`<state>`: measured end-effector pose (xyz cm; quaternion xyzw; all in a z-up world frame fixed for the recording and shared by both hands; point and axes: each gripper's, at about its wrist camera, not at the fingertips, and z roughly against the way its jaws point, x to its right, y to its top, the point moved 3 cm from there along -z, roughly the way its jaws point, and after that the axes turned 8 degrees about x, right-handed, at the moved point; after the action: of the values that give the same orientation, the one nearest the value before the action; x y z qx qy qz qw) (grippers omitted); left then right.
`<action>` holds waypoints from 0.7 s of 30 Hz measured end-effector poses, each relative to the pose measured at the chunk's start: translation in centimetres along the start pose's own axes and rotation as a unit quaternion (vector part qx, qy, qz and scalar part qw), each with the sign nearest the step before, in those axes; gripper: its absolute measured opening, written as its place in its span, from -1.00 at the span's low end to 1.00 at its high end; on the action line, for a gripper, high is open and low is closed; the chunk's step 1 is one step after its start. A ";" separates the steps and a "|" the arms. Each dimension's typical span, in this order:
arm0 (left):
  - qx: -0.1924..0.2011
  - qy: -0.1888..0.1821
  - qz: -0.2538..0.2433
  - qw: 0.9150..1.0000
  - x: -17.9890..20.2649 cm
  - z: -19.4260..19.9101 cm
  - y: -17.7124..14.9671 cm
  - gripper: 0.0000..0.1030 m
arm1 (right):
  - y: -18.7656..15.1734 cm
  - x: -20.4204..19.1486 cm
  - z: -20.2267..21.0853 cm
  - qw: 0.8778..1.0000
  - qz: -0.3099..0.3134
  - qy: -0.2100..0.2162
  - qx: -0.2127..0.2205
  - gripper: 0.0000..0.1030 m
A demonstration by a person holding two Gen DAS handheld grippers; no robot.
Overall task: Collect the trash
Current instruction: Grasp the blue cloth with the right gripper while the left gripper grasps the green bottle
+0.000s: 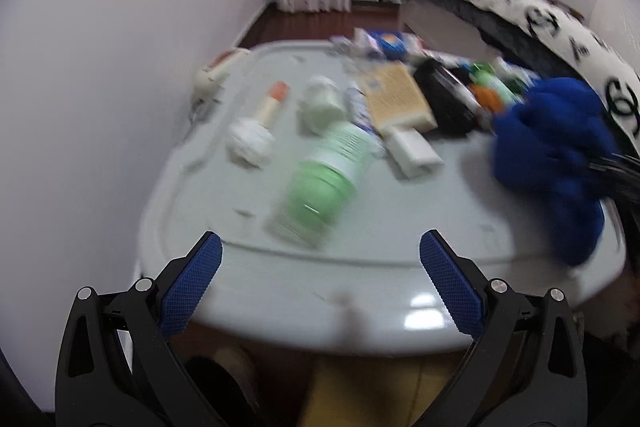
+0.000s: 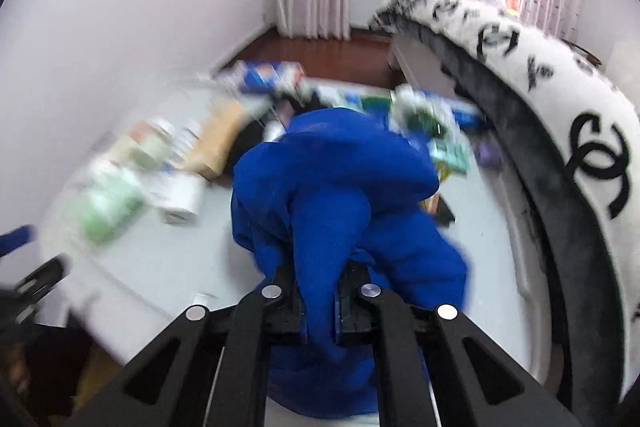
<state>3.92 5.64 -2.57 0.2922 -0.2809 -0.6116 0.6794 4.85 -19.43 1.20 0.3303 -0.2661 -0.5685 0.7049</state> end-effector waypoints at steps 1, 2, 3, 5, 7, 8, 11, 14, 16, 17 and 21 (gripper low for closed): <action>0.003 -0.009 0.014 1.000 -1.0 -0.2 0.2 0.88 | 0.6 -0.1 1.5 1.000 -0.004 0.010 0.014 -0.85; 0.005 -0.021 0.022 1.000 -1.6 -0.4 0.4 0.88 | 1.2 -0.2 2.3 1.000 -0.007 0.018 0.025 -0.85; 0.004 -0.027 0.026 0.999 -2.0 -0.5 0.5 0.88 | 1.9 -0.5 2.9 0.999 -0.010 0.024 0.036 -0.85; 0.003 -0.034 0.037 0.999 -2.6 -1.2 0.8 0.88 | 2.9 -0.6 4.0 0.998 -0.019 0.039 0.051 -0.85; 0.002 -0.050 0.039 0.998 -2.2 -2.0 1.3 0.87 | 3.4 -0.8 4.3 0.997 -0.019 0.043 0.057 -0.84; 0.002 -0.060 0.032 0.998 -1.6 -2.5 1.5 0.87 | 3.7 -0.9 4.3 0.997 -0.019 0.047 0.059 -0.84; -0.010 -0.067 -0.015 0.998 0.6 -4.9 2.2 0.85 | 3.7 -0.9 4.0 0.997 -0.020 0.052 0.060 -0.84; -0.033 -0.059 -0.083 0.994 2.9 -7.8 2.2 0.59 | 3.5 -0.7 4.2 0.997 -0.021 0.052 0.062 -0.84; -0.051 -0.042 -0.117 0.991 3.7 -9.5 1.5 0.26 | 3.4 -0.4 4.4 0.996 -0.021 0.051 0.064 -0.84; -0.061 -0.044 -0.120 0.990 3.8 -10.1 1.1 -0.07 | 3.4 -0.3 4.5 0.996 -0.021 0.049 0.065 -0.83; -0.063 -0.041 -0.099 0.992 3.6 -9.6 0.5 -0.08 | 3.3 0.3 4.8 0.996 -0.024 0.047 0.068 -0.81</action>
<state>11.65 2.65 -8.59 0.2500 -0.2393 -0.7038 0.6204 3.38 -20.06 6.86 0.4104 -0.2621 -0.5498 0.6786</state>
